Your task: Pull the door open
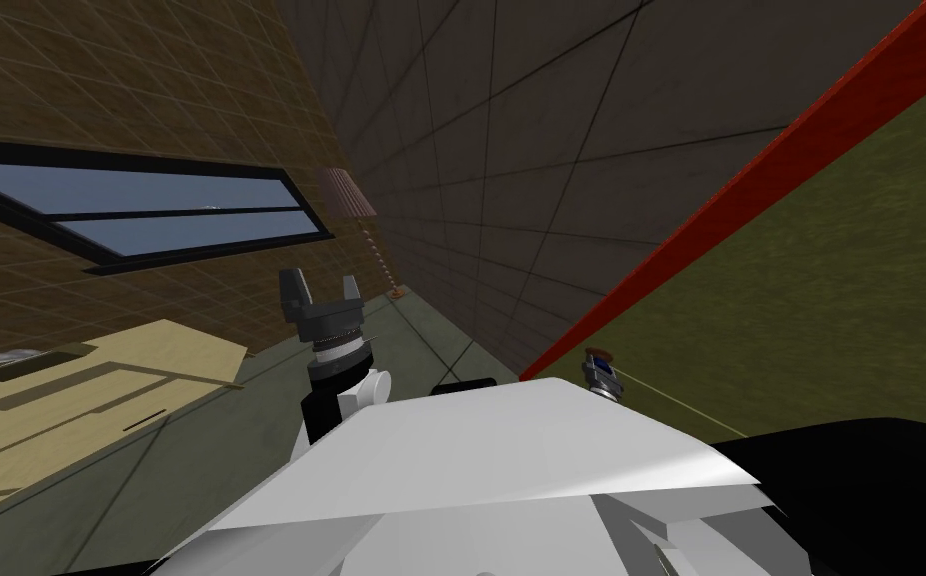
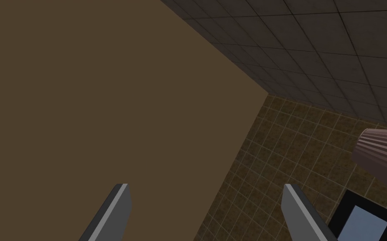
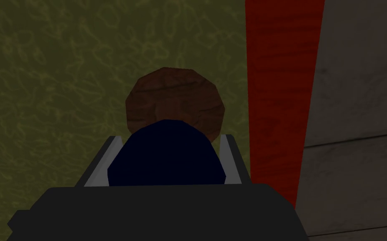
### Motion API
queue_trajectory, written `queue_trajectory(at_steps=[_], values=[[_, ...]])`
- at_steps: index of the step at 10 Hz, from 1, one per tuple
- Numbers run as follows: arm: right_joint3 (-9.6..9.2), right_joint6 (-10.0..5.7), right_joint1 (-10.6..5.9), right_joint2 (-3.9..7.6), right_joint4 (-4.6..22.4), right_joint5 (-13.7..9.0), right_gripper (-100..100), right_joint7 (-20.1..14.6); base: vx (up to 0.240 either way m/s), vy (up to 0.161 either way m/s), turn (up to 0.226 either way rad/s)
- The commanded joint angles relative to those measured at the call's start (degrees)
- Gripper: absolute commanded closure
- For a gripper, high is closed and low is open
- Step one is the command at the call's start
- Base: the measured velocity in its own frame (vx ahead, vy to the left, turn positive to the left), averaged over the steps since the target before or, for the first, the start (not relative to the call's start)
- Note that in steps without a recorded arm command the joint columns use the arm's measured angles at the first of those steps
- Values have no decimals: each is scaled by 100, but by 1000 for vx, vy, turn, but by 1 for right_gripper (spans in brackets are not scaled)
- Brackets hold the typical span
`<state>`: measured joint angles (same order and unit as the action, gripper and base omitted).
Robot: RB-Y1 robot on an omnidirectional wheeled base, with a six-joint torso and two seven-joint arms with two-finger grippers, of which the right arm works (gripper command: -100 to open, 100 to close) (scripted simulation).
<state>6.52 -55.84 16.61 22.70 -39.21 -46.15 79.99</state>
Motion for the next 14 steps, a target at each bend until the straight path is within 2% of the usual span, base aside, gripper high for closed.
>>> queue_trajectory(at_steps=[1,8,9,11,12,14], values=[[11,14,-11,-16,-10,13,100,-208,-26,3,5],[65,67,-100,-58,-4,110,100,-1255,-34,6,8],[65,67,-100,-58,-4,110,100,-1304,-26,3,6],[83,84,-130,-72,-2,143,100,-1654,-26,8,5],[83,84,-130,-72,-2,143,100,-1684,-24,5,4],[101,102,-160,-87,0,176,100,-2036,-29,6,7]])
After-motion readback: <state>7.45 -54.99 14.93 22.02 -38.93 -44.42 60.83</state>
